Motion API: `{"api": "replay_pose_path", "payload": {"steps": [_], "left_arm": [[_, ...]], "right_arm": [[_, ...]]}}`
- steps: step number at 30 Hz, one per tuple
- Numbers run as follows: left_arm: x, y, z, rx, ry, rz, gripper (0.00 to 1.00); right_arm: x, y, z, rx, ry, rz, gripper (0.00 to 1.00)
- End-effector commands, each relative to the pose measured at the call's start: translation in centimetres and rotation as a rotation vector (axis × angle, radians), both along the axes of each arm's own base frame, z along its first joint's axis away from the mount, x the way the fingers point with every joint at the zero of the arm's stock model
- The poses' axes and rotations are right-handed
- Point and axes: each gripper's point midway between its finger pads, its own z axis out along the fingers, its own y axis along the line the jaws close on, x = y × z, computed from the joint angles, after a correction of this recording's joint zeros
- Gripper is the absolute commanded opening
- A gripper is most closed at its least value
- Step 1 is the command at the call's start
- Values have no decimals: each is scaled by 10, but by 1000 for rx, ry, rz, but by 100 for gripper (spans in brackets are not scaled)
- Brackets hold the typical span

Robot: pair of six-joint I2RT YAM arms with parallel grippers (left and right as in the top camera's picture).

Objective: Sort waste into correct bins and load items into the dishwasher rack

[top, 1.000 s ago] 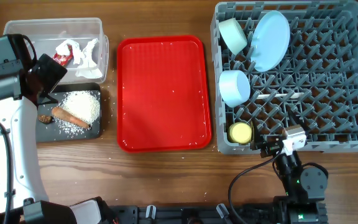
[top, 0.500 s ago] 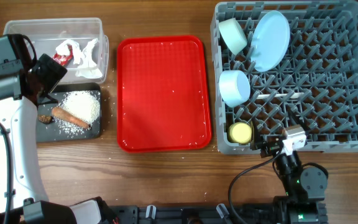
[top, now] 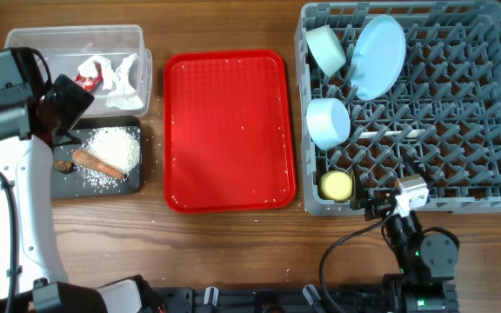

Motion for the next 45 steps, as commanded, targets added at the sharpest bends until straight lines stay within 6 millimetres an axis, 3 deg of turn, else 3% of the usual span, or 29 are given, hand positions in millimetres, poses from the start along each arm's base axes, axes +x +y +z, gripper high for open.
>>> {"api": "replay_pose_path", "payload": {"steps": [1, 6, 8, 11, 22, 28, 36, 45], "left_arm": [[18, -36, 29, 52, -154, -135, 100], [38, -95, 52, 230, -367, -445, 100], [34, -114, 50, 251, -439, -517, 100], [20, -125, 36, 223, -515, -561, 100], [-52, -121, -17, 258, -677, -546, 100], [-78, -114, -28, 302, -753, -505, 100], [-95, -105, -38, 347, -849, -452, 100], [-100, -103, -45, 361, -885, -439, 100]], "right_arm": [[-1, 2, 1, -9, -9, 12, 100], [-1, 2, 1, -9, -9, 12, 100], [-1, 2, 1, -9, -9, 12, 100], [-1, 2, 1, -9, -9, 12, 100], [-1, 2, 1, -9, -9, 11, 100], [-1, 2, 1, -9, -9, 12, 100], [-1, 2, 1, -9, -9, 12, 100], [-1, 2, 1, -9, -9, 12, 100]]}}
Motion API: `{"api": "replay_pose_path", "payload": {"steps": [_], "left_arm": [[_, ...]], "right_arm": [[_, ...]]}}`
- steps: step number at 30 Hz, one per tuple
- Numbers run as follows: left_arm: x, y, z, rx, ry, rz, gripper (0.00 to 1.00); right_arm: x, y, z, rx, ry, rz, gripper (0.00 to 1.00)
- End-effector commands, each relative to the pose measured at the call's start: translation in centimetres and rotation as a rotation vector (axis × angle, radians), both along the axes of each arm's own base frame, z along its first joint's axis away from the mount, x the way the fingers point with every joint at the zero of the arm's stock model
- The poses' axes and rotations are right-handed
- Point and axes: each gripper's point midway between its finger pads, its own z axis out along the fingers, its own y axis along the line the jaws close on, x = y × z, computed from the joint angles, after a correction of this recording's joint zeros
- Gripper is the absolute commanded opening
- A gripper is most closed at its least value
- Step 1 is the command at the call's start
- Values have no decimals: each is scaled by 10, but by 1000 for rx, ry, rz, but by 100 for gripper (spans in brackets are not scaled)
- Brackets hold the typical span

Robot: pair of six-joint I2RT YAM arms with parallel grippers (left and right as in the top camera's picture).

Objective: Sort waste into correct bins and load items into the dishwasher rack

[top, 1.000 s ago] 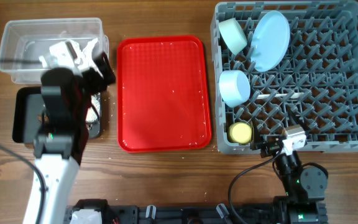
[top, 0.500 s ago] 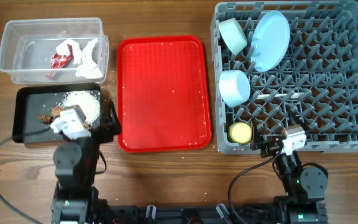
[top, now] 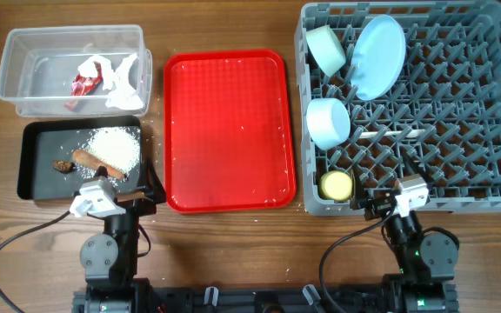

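The red tray [top: 230, 130] in the middle holds only crumbs. In the clear bin [top: 24, 87] at the back left lie crumpled wrappers [top: 107, 74]. The black tray [top: 33, 165] in front of it holds white rice [top: 116, 146], a brown stick of food [top: 94, 163] and a small brown bit. The grey dishwasher rack [top: 459, 113] holds a pale green cup [top: 326, 48], a blue plate [top: 378, 54], a blue bowl [top: 328, 121] and a small yellow cup [top: 336, 184]. My left gripper [top: 144, 204] is folded back near the front edge, below the black tray. My right gripper [top: 368, 207] rests by the rack's front edge. Neither gripper's jaws can be made out.
A pale thin utensil [top: 390, 134] lies across the rack's tines. Both arm bases [top: 103, 256] stand at the table's front edge with cables trailing to the sides. Bare wooden table [top: 233, 243] lies between the tray and the bases.
My left arm was stretched out over the left end of the black tray and clear bin; now it is folded back at the front edge. The right arm and all the objects have not moved.
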Motion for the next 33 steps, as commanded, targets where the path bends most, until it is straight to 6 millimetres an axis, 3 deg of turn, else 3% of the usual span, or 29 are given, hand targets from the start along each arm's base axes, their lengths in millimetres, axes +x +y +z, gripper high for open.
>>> {"api": "replay_pose_path", "payload": {"steps": [1, 33], "left_arm": [[-1, 3, -7, 24, -2, 14, 100], [-3, 0, -14, 23, 20, -1, 100]], "right_arm": [[-1, 2, 1, -9, -9, 11, 100], [-1, 2, 1, -9, -9, 11, 100]]}}
